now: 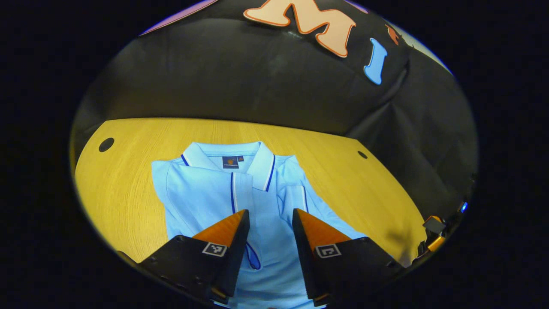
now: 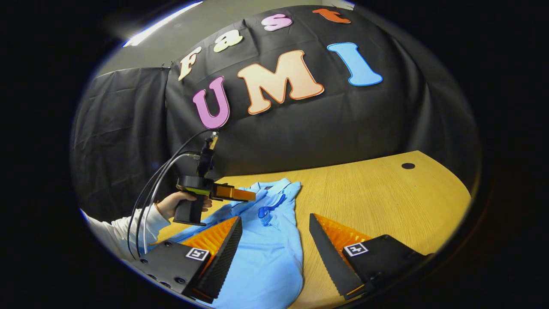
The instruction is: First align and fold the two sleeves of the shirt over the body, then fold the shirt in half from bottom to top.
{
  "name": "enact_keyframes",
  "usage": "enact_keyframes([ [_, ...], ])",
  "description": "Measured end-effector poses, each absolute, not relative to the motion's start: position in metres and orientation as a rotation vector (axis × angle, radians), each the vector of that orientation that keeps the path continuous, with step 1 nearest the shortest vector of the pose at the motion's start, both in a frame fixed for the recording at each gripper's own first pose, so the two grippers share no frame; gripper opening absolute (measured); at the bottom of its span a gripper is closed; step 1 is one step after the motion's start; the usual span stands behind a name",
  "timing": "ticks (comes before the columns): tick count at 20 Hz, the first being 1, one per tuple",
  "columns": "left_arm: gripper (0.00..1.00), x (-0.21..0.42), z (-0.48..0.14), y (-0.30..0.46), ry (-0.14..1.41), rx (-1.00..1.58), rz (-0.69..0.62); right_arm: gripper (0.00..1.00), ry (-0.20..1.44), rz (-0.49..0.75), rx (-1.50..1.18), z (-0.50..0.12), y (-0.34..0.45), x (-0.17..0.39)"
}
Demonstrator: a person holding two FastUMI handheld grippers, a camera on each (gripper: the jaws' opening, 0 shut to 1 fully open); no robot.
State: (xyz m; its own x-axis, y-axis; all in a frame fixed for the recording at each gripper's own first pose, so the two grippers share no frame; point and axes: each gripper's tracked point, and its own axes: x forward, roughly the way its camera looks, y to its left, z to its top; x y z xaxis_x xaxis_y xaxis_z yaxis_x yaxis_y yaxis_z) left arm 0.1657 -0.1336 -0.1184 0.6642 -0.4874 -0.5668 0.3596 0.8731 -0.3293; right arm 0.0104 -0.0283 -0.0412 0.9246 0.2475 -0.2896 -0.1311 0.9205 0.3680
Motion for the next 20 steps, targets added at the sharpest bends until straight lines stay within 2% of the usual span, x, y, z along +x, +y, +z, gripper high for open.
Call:
enact_keyframes([
  [2, 0.79, 0.15, -0.106, -0.115, 0.656, -0.15, -0.477, 0.98, 0.361, 0.219, 0.336, -0.049, -0.018, 0.008],
  [3, 0.98, 0.141, -0.099, -0.104, 0.635, -0.126, -0.469, 0.98, 0.374, 0.232, 0.324, -0.052, -0.013, 0.005],
  [10, 0.95, 0.027, -0.067, -0.025, 0.543, -0.033, -0.409, 0.98, 0.429, 0.283, 0.234, -0.064, 0.009, -0.031],
  [18, 0.95, -0.127, -0.089, -0.003, 0.594, -0.022, -0.417, 0.98, 0.593, 0.31, 0.099, -0.105, 0.028, -0.13],
  [19, 0.95, -0.142, -0.096, -0.001, 0.613, -0.015, -0.414, 0.94, 0.614, 0.31, 0.082, -0.109, 0.028, -0.142],
  [20, 0.95, -0.156, -0.103, 0.001, 0.629, -0.009, -0.404, 0.98, 0.632, 0.31, 0.068, -0.113, 0.029, -0.153],
])
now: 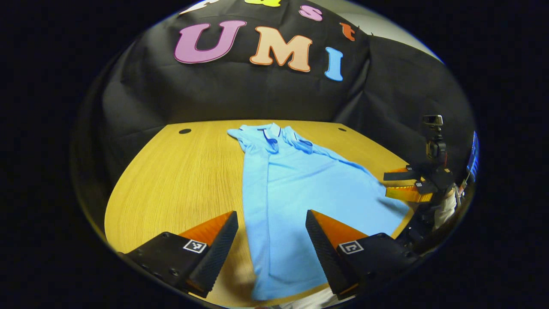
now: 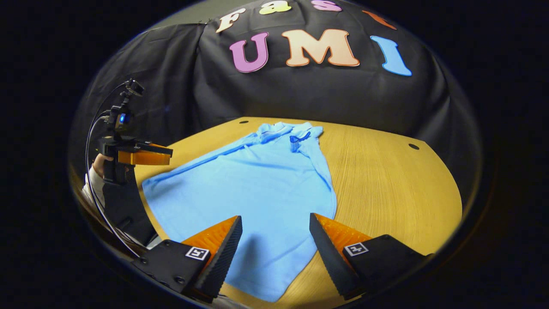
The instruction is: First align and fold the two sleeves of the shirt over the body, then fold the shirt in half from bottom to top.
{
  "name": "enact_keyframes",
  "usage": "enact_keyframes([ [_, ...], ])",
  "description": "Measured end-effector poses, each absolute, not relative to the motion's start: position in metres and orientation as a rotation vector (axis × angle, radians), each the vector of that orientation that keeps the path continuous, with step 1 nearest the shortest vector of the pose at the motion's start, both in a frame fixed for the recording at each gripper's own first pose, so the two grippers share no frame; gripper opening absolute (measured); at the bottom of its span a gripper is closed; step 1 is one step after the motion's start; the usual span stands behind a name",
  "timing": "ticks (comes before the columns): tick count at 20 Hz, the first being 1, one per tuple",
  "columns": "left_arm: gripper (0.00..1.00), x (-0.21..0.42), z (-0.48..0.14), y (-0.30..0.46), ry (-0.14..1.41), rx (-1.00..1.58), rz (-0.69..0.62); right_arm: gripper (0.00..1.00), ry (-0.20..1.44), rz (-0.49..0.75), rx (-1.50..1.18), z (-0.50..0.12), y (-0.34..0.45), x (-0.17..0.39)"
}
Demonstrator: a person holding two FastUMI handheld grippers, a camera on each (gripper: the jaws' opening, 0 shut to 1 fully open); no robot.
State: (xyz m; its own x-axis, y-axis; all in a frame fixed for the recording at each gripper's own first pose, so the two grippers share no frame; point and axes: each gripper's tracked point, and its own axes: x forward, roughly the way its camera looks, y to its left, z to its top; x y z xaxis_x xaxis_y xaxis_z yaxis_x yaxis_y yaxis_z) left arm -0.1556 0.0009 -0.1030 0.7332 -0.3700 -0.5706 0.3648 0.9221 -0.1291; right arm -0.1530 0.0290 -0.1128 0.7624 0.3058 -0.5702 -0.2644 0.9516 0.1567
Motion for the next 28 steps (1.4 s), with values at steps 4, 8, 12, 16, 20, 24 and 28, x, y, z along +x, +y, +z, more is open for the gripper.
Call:
enact_keyframes([
  [4, 0.95, -0.196, -0.125, -0.002, 0.693, -0.041, -0.4, 0.98, 0.649, 0.305, 0.095, -0.113, 0.03, -0.18],
  [8, 0.96, -0.208, -0.131, 0.007, 0.702, -0.049, -0.366, 0.98, 0.661, 0.277, 0.135, -0.115, 0.029, -0.184],
  [12, 0.96, -0.212, -0.133, 0.007, 0.69, -0.059, -0.352, 0.98, 0.692, 0.263, 0.088, -0.129, 0.028, -0.204],
  [16, 0.96, -0.215, -0.137, 0.007, 0.668, -0.022, -0.334, 0.98, 0.687, 0.256, 0.05, -0.127, 0.027, -0.208],
  [20, 0.96, -0.216, -0.143, 0.004, 0.65, 0.081, -0.319, 0.99, 0.692, 0.243, 0.062, -0.127, 0.029, -0.21],
  [24, 0.94, -0.217, -0.143, -0.001, 0.636, 0.072, -0.337, 0.97, 0.699, 0.27, 0.053, -0.126, 0.037, -0.211],
  [28, 0.85, -0.219, -0.143, -0.005, 0.629, 0.068, -0.352, 0.62, 0.682, 0.341, 0.04, -0.123, 0.054, -0.212],
])
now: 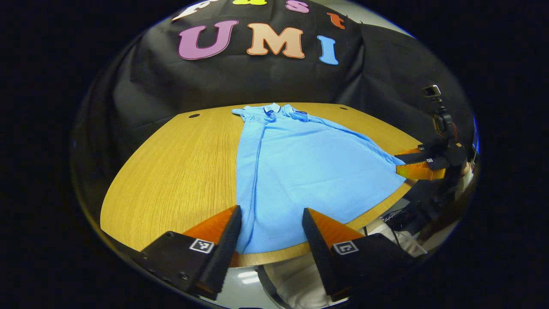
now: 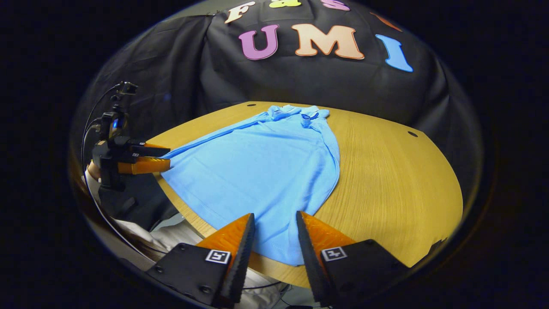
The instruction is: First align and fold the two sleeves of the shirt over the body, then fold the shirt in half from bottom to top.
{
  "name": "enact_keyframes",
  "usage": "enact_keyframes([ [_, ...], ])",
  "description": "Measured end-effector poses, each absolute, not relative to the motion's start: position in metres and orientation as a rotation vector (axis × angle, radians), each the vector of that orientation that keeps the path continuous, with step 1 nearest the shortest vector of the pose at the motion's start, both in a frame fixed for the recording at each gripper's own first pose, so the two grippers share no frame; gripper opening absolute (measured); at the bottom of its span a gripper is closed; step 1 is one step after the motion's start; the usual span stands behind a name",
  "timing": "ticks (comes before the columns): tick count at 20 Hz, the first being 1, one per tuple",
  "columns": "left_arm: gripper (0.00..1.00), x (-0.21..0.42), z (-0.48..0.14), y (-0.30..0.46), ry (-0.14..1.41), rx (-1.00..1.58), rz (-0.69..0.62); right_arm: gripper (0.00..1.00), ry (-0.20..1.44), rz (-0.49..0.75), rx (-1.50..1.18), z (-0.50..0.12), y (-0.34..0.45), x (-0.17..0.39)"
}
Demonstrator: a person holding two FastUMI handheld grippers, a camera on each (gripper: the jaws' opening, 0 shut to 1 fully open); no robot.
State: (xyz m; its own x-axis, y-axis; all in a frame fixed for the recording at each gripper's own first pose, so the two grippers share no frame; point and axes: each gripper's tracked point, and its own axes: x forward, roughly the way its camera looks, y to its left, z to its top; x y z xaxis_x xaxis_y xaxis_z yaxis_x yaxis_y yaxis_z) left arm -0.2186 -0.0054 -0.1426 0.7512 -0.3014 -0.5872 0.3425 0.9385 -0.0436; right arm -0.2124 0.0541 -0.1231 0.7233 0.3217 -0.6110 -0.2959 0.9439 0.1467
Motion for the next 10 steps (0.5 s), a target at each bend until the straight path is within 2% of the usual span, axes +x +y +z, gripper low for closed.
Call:
enact_keyframes([
  [1, 0.72, -0.219, -0.1427, -0.0077, 0.628, 0.067, -0.361, 0.59, 0.681, 0.357, 0.039, -0.1229, 0.0571, -0.2148],
  [2, 0.63, -0.2182, -0.1432, -0.0112, 0.628, 0.057, -0.371, 0.42, 0.681, 0.369, 0.045, -0.1226, 0.0604, -0.214],
  [3, 0.42, -0.2182, -0.1429, -0.0136, 0.625, 0.044, -0.375, 0.37, 0.681, 0.378, 0.055, -0.1217, 0.0629, -0.2159],
  [4, 0.3, -0.2145, -0.1426, -0.0153, 0.622, 0.028, -0.378, 0.23, 0.685, 0.385, 0.064, -0.1219, 0.0655, -0.2159],
  [5, 0.11, -0.214, -0.1418, -0.0163, 0.62, 0.017, -0.377, 0.18, 0.691, 0.388, 0.069, -0.1213, 0.0671, -0.2154],
  [6, 0.05, -0.2137, -0.1418, -0.0174, 0.614, 0.013, -0.379, 0.08, 0.693, 0.387, 0.072, -0.1206, 0.0661, -0.2156],
  [8, 0.0, -0.2136, -0.141, -0.0164, 0.611, 0.006, -0.38, 0.07, 0.695, 0.385, 0.072, -0.1185, 0.0662, -0.2149],
  [10, 0.0, -0.2094, -0.1405, -0.0113, 0.607, 0.023, -0.364, 0.07, 0.68, 0.382, 0.057, -0.1171, 0.0656, -0.2117],
])
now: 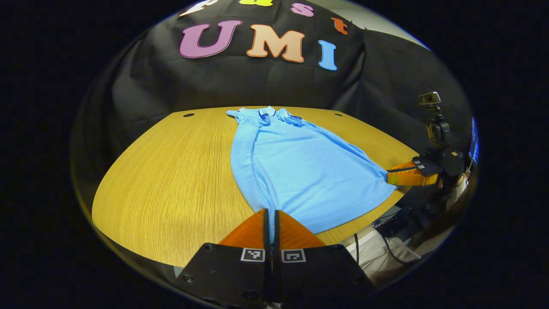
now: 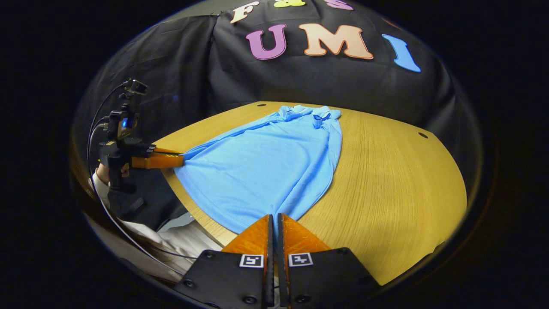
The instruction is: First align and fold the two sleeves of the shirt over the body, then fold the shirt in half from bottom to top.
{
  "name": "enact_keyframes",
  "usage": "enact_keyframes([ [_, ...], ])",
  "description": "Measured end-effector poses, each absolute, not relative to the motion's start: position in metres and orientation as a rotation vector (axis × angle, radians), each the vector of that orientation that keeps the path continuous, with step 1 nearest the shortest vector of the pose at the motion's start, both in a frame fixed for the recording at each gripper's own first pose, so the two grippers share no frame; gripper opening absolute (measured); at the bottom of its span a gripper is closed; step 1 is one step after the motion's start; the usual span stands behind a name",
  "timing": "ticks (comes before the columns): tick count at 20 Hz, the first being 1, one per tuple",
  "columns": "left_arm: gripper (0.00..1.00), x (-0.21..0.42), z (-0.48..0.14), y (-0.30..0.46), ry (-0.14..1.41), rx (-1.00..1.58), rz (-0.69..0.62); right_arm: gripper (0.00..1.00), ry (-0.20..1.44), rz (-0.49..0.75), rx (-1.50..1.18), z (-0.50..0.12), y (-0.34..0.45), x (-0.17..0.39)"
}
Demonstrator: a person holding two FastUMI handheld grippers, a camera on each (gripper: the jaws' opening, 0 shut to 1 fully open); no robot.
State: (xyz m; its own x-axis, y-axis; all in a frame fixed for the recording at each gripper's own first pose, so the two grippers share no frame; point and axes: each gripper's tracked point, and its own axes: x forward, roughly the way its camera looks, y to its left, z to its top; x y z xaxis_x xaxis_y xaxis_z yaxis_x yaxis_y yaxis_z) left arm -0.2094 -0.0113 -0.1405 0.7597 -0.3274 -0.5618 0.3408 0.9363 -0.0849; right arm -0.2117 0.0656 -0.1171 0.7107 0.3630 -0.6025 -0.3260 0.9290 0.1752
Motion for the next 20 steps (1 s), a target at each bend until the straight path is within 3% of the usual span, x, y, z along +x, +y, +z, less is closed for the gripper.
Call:
enact_keyframes([
  [9, 0.0, -0.144, -0.087, -0.014, 0.483, 0.019, -0.375, 0.06, 0.567, 0.316, 0.095, -0.074, 0.051, -0.124],
  [20, 0.02, 0.062, -0.04, -0.01, 0.352, -0.05, -0.246, 0.06, 0.507, 0.155, 0.116, -0.048, 0.006, 0.072],
])
